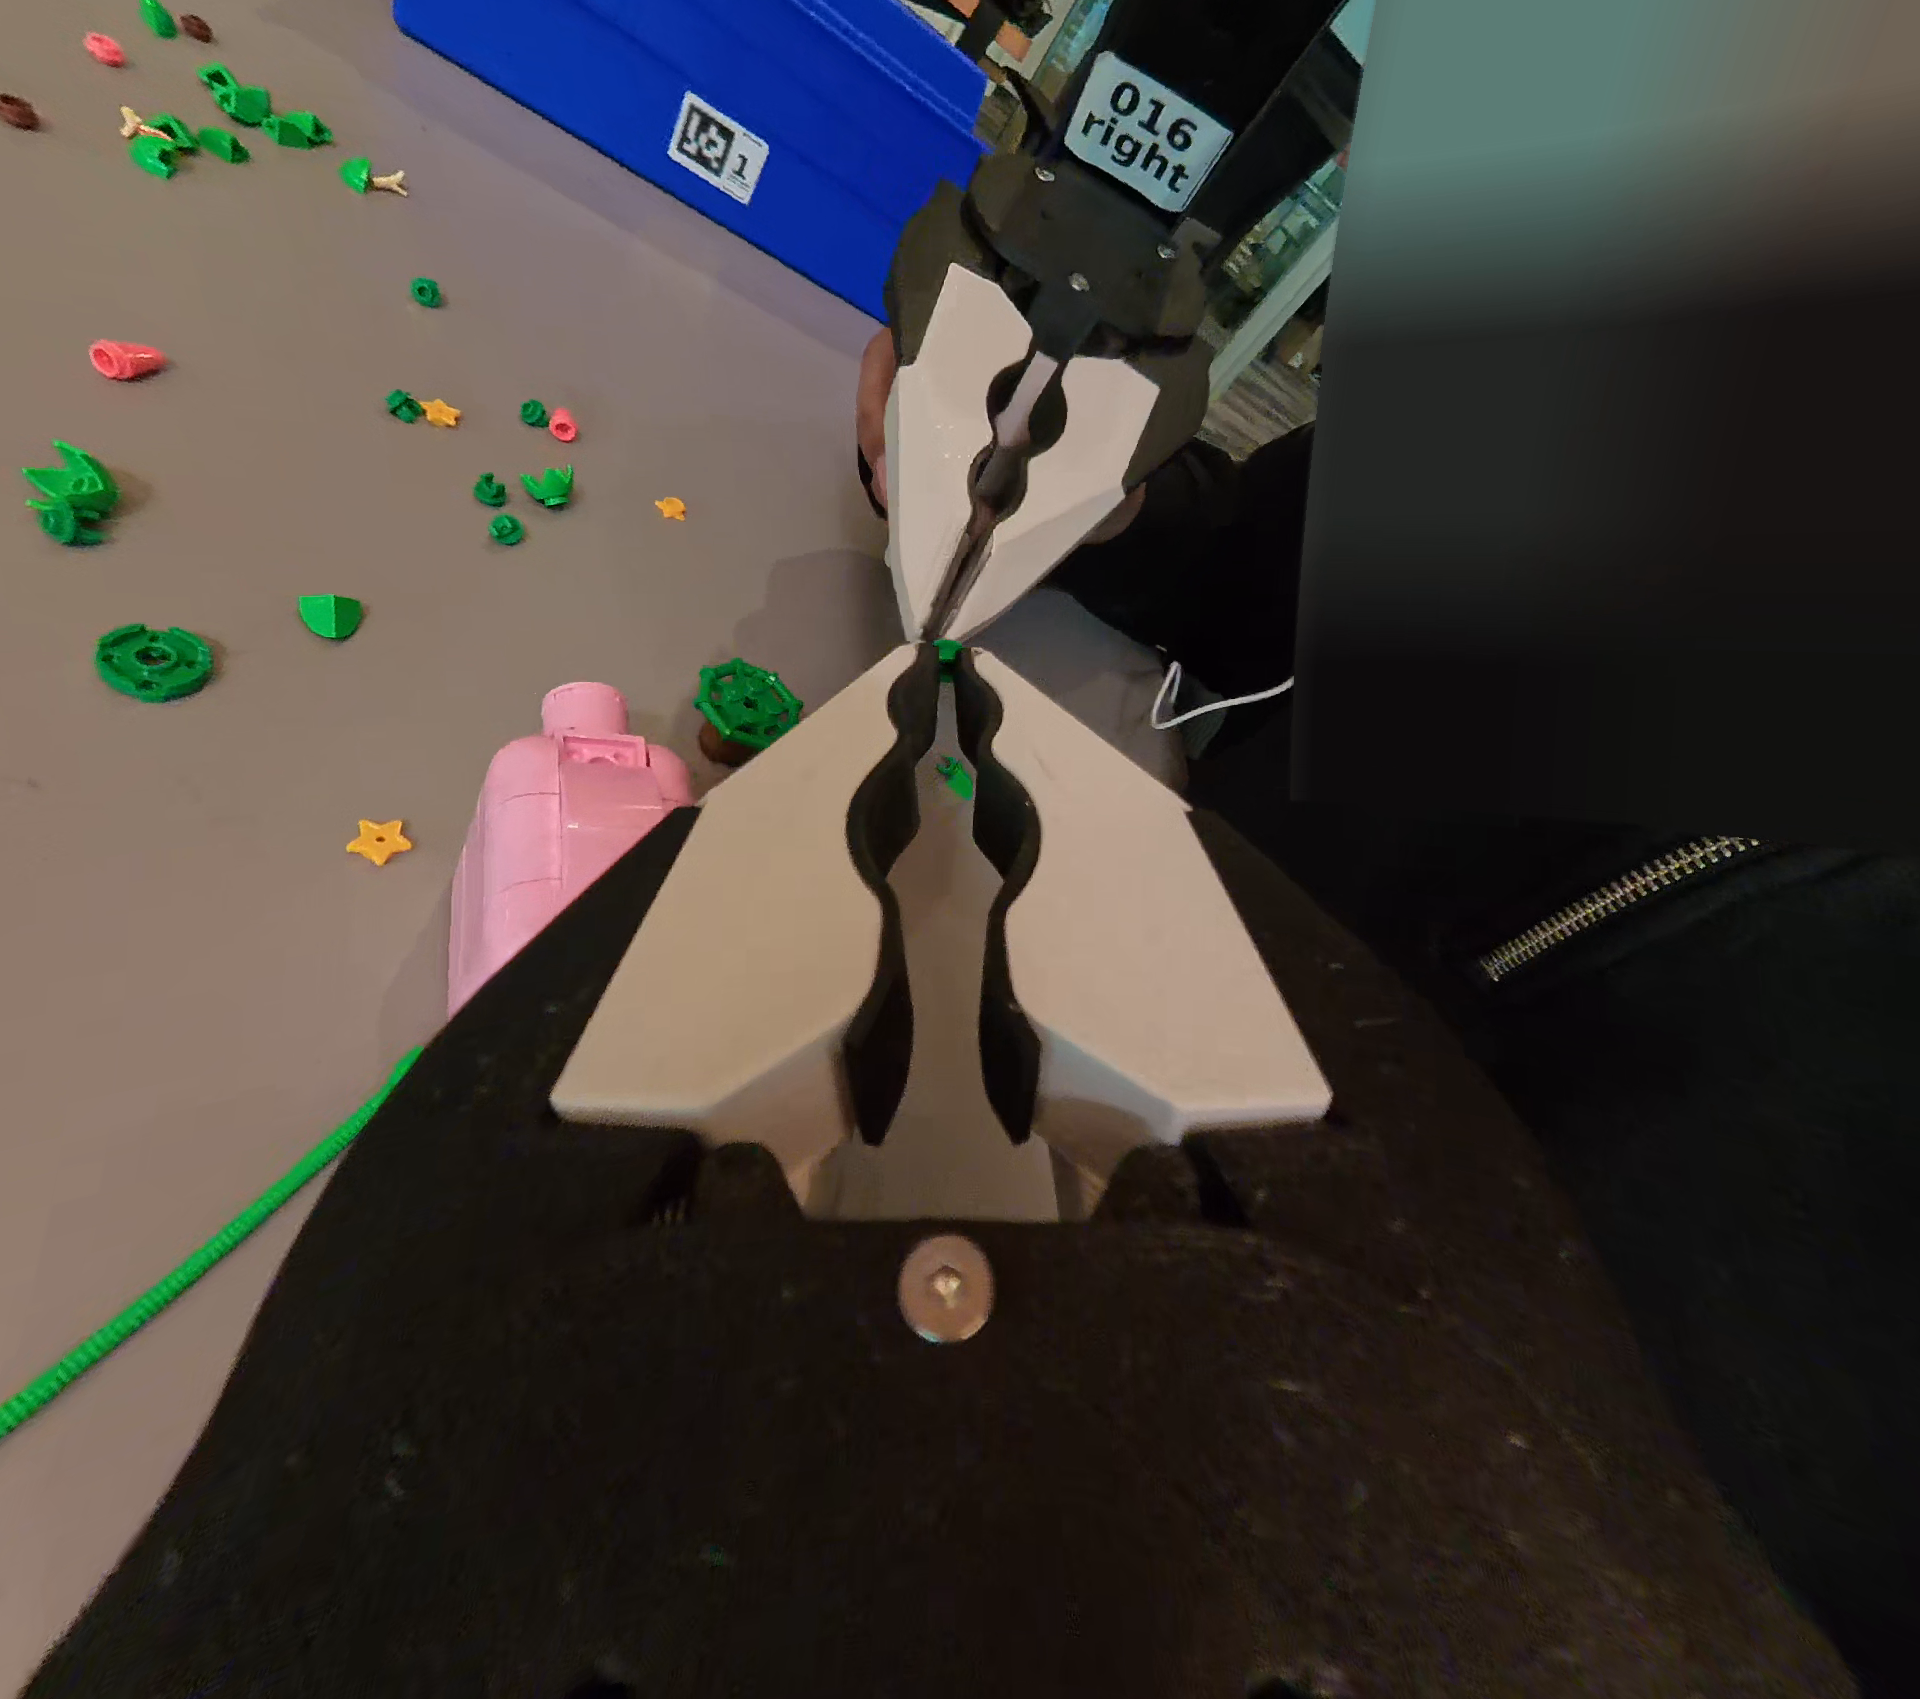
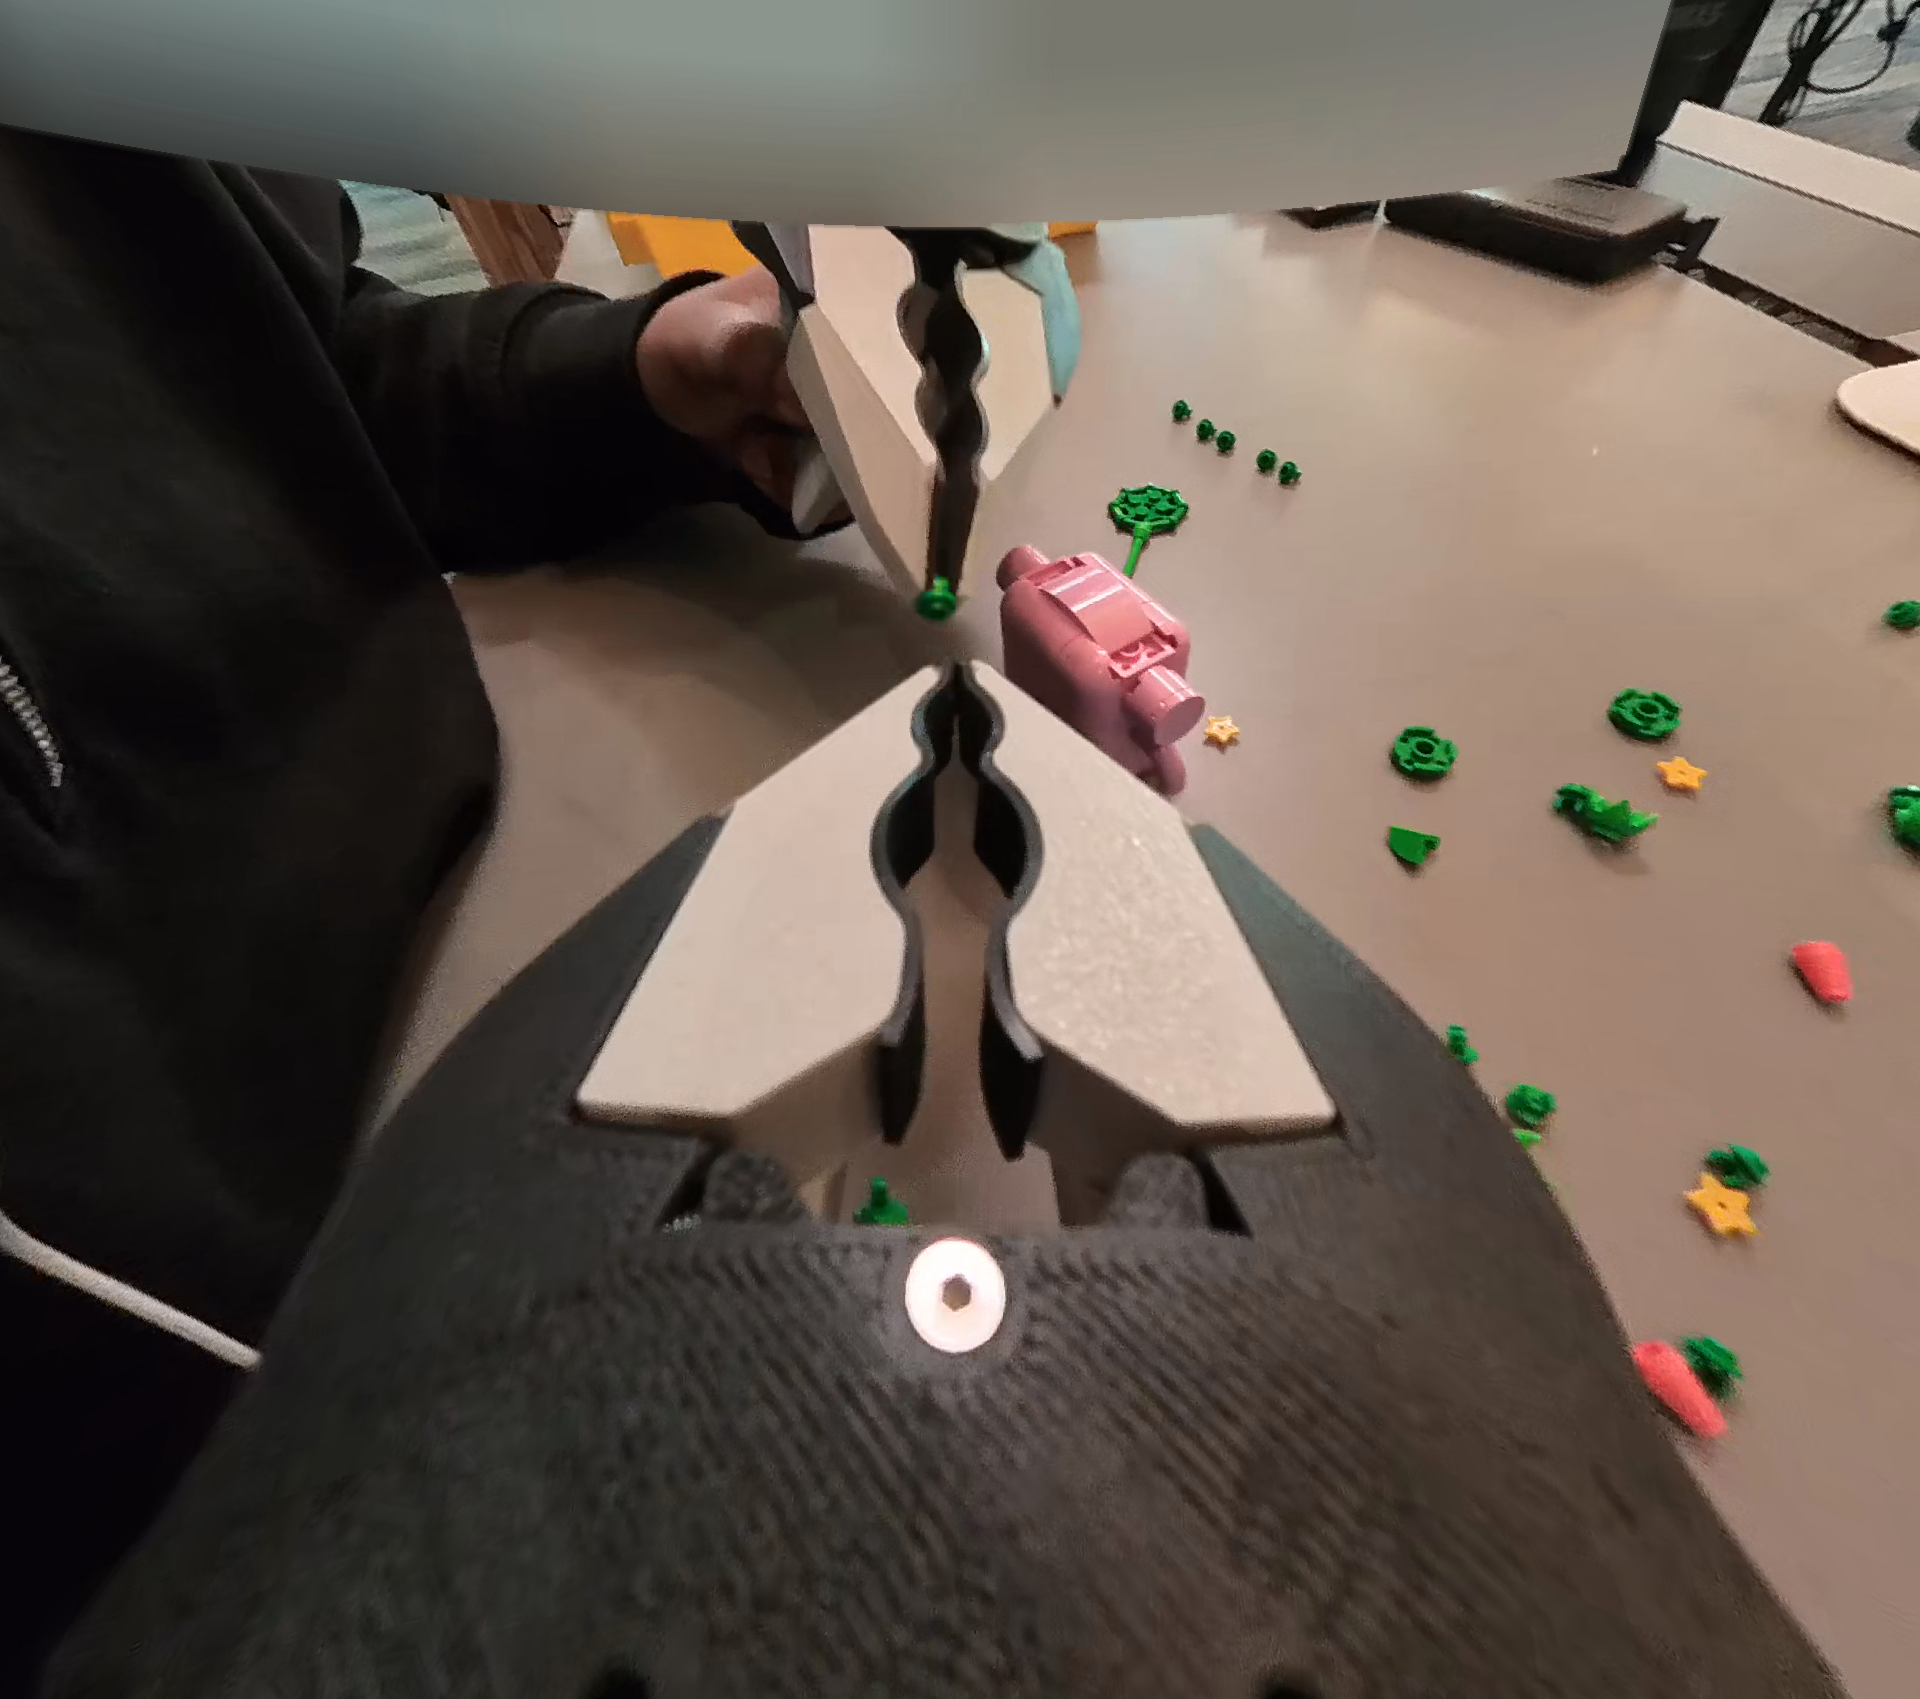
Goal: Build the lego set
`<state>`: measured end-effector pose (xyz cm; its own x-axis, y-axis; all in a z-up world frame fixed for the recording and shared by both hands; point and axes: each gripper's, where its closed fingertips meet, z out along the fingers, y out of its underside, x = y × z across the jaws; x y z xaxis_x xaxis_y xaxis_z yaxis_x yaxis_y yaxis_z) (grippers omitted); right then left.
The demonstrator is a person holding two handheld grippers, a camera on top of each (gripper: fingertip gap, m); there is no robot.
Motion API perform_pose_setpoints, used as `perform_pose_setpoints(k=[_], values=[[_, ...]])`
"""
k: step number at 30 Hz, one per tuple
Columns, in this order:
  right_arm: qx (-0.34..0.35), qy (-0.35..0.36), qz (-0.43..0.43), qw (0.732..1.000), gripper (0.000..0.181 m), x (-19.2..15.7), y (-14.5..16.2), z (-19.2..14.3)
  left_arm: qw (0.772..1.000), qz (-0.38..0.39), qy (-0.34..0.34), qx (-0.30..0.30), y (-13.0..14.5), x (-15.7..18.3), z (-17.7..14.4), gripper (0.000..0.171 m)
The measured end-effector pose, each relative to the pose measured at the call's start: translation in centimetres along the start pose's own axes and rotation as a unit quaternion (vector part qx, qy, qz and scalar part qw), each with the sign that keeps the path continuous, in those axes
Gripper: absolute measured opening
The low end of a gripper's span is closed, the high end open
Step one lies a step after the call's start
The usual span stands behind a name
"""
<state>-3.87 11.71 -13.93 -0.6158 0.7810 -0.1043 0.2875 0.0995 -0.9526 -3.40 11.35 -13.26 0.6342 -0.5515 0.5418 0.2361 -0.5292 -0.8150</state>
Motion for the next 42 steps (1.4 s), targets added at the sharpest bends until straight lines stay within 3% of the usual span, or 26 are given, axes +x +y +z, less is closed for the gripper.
perform_pose_setpoints(k=[7, 15, 25, 32, 42], values=[[-0.012, 0.083, 0.01, 0.996, 0.0, 3.7, 0.5, -2.2, 0.999, -0.006, -0.019, 0.043, -1.3, -1.0, -1.8, 0.0], [-0.064, 0.141, 0.068, 0.986, 0.004, 7.2, 3.3, -3.8, 0.999, -0.001, -0.02, 0.039, -1.2, -1.0, -1.6, 0.0], [-0.123, 0.11, 0.071, 0.984, 0.01, 6.2, 5.7, -1.7, 0.999, -0.003, -0.015, 0.043, -1.3, -0.8, -1.5, 0.0], [-0.186, 0.123, 0.027, 0.974, 0.011, 6.1, 7.3, -0.7, 0.999, -0.007, -0.01, 0.044, -1.2, -0.8, -1.5, 0.0], [-0.203, 0.121, 0.027, 0.971, 0.012, 6.2, 7.8, -0.3, 0.999, -0.013, -0.004, 0.044, -1.2, -0.8, -1.3, 0.0]])
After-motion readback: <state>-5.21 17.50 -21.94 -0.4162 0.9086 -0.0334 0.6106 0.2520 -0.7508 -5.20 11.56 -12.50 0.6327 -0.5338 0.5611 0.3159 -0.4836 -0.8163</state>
